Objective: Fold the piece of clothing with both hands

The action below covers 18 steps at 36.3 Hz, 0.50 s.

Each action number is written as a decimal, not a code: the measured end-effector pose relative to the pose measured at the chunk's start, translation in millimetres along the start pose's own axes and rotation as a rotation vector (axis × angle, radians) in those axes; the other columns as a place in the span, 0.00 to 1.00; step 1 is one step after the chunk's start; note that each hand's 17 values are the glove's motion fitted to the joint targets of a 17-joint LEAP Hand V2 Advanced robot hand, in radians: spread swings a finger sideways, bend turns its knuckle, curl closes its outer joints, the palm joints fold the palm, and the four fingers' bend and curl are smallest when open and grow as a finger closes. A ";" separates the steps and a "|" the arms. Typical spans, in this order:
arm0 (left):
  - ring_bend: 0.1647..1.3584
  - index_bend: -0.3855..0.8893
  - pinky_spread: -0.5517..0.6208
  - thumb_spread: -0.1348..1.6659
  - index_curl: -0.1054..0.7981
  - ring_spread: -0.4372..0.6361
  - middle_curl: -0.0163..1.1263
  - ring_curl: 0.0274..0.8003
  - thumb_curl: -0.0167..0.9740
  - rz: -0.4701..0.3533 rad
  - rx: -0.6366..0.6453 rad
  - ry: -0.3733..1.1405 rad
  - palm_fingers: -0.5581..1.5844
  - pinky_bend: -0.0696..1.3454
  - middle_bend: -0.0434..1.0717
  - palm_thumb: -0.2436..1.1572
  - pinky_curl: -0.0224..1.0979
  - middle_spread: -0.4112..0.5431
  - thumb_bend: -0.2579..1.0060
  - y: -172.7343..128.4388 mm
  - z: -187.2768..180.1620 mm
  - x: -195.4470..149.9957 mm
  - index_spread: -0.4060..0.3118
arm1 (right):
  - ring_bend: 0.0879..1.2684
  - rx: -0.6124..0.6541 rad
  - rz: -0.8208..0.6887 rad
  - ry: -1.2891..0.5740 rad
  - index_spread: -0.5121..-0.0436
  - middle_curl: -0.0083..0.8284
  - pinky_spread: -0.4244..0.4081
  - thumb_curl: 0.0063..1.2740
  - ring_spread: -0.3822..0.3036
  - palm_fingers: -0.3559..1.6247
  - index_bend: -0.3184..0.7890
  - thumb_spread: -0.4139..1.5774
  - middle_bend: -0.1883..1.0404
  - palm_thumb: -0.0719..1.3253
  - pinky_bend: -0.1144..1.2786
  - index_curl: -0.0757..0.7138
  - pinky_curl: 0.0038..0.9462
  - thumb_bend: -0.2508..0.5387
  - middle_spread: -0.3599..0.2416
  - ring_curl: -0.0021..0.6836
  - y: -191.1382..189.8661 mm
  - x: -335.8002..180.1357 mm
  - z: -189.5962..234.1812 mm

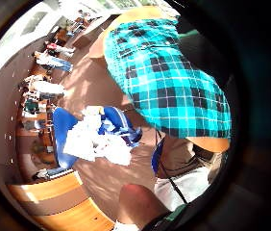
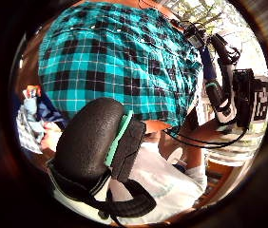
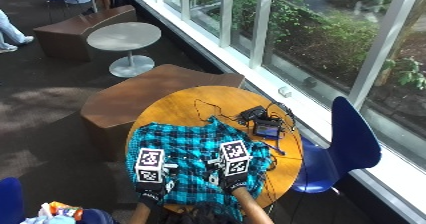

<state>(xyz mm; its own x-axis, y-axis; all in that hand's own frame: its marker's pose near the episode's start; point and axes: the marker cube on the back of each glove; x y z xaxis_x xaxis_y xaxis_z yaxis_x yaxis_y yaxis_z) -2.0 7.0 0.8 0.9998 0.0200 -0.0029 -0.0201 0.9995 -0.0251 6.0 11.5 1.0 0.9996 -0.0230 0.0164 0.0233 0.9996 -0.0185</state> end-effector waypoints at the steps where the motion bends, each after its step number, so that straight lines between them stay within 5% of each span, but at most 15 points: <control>1: 0.35 0.39 0.60 0.65 0.24 0.52 0.24 0.30 0.16 0.005 -0.002 -0.001 0.45 0.45 0.25 0.23 0.25 0.43 0.19 1.4 3.3 -0.4 0.45 | 0.11 -0.007 -0.003 -0.004 0.32 0.24 0.82 0.14 0.74 0.31 0.44 0.78 0.31 0.25 0.40 0.36 0.25 0.46 0.58 0.21 3.7 1.4 2.8; 14: 0.38 0.37 0.61 0.67 0.28 0.53 0.29 0.34 0.22 0.102 -0.242 -0.038 0.41 0.48 0.24 0.27 0.28 0.45 0.20 24.5 118.2 -22.5 0.46 | 0.14 -0.309 -0.045 -0.014 0.37 0.30 0.82 0.19 0.77 0.29 0.40 0.78 0.30 0.28 0.46 0.38 0.31 0.37 0.61 0.27 58.4 23.4 104.6; 18: 0.36 0.41 0.61 0.68 0.30 0.55 0.30 0.34 0.24 0.133 -0.128 0.024 0.38 0.49 0.22 0.27 0.30 0.48 0.19 24.6 130.8 -32.6 0.47 | 0.16 -0.313 -0.043 -0.044 0.41 0.31 0.81 0.20 0.77 0.29 0.41 0.77 0.30 0.30 0.47 0.39 0.32 0.36 0.62 0.30 65.7 33.4 115.4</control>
<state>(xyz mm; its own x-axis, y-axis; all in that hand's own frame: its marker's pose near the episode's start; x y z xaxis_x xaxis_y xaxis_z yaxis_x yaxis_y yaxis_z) -34.8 34.2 131.1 0.9879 0.1501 -0.0384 -0.1542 0.9767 -0.1494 39.1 78.6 115.6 0.9961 -0.0575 0.0673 0.0763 0.9432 -0.3234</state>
